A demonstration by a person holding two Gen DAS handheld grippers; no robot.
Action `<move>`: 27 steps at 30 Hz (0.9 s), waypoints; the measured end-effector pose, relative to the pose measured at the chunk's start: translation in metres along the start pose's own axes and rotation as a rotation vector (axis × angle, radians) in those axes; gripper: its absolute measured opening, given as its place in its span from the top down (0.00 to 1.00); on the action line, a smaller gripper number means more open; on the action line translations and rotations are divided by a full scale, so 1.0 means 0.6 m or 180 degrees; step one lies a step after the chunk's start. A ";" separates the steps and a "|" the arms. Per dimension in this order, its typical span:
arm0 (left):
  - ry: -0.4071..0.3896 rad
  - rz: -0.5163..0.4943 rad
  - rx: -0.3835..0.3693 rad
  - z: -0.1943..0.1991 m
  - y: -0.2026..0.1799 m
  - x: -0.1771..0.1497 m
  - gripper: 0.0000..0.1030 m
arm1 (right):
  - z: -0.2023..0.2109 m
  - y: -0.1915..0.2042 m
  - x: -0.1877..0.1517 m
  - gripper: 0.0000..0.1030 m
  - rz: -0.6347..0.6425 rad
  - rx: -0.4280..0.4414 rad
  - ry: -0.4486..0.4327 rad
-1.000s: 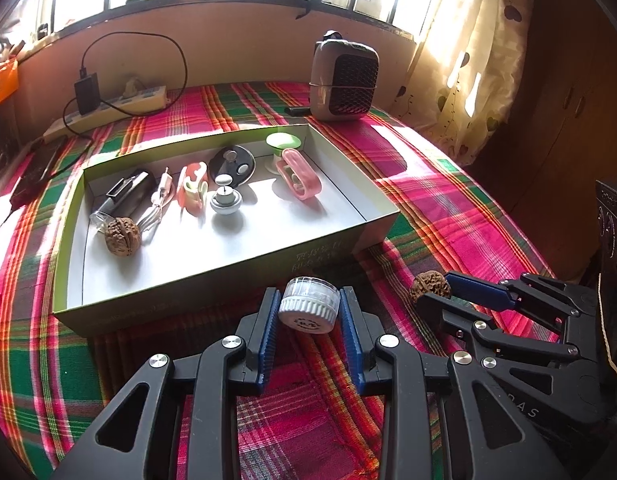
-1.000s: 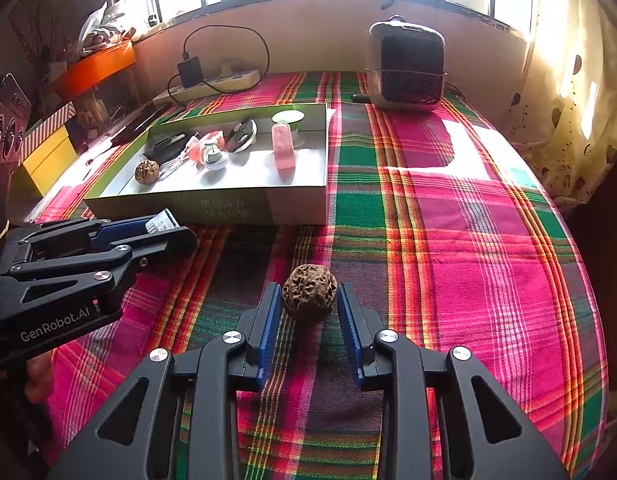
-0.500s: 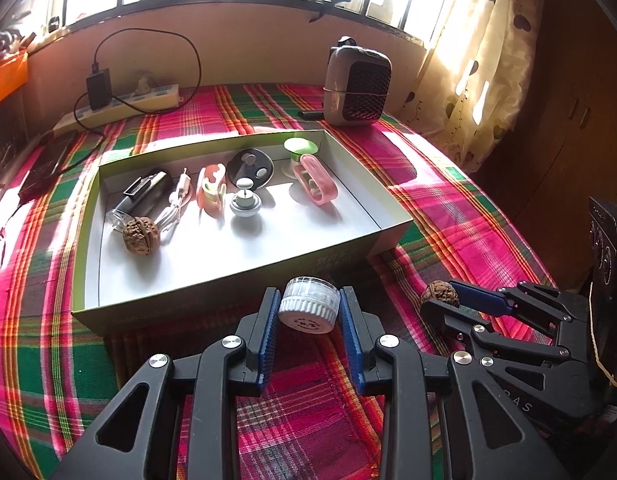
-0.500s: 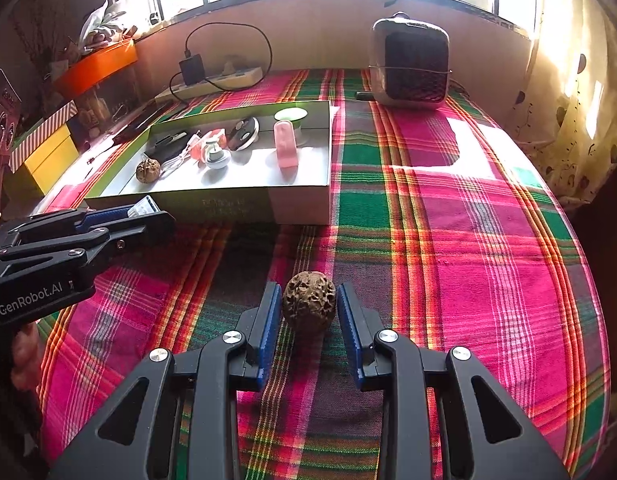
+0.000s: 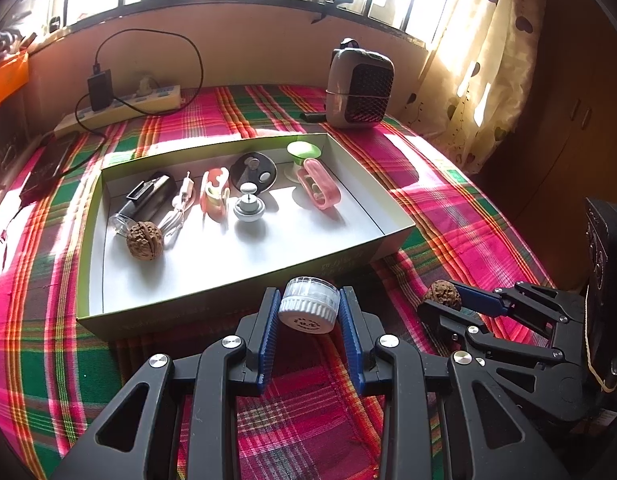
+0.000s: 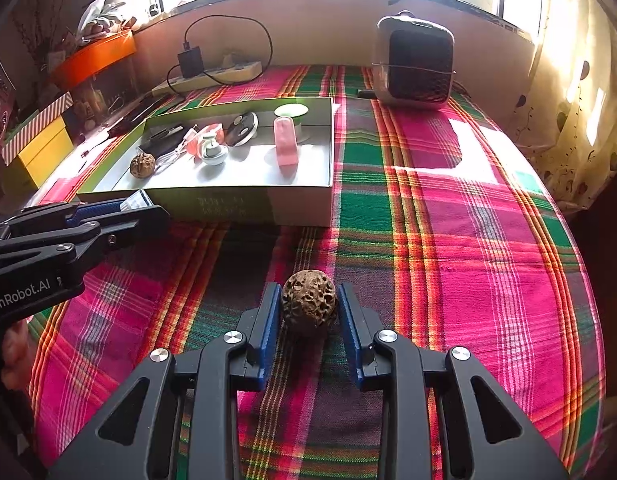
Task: Organize objects
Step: 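Lift the walnut and white cylinder and carry both over the white box, then lower the walnut and white cylinder into the box and open both tools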
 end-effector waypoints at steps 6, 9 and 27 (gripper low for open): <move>-0.0059 0.0010 0.0051 0.016 0.003 0.014 0.73 | 0.018 -0.008 0.020 0.71 -0.0050 0.0050 -0.0114; -0.0086 0.0047 0.0072 0.021 0.012 0.024 0.73 | 0.026 -0.008 0.040 0.71 -0.0041 0.0106 -0.0174; -0.0025 0.0286 0.0204 -0.020 0.082 0.066 0.73 | -0.025 0.043 0.154 0.71 0.0275 0.0393 -0.0206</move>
Point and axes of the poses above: each gripper's, at about its wrist camera, not at the fingertips, and z roughly against the way its jaws point, y to its left, x to its top, the point moved 7 cm from there along -z, roughly the way its jaws point, and after that the axes turned 6 degrees about y, right-handed, at the moved point
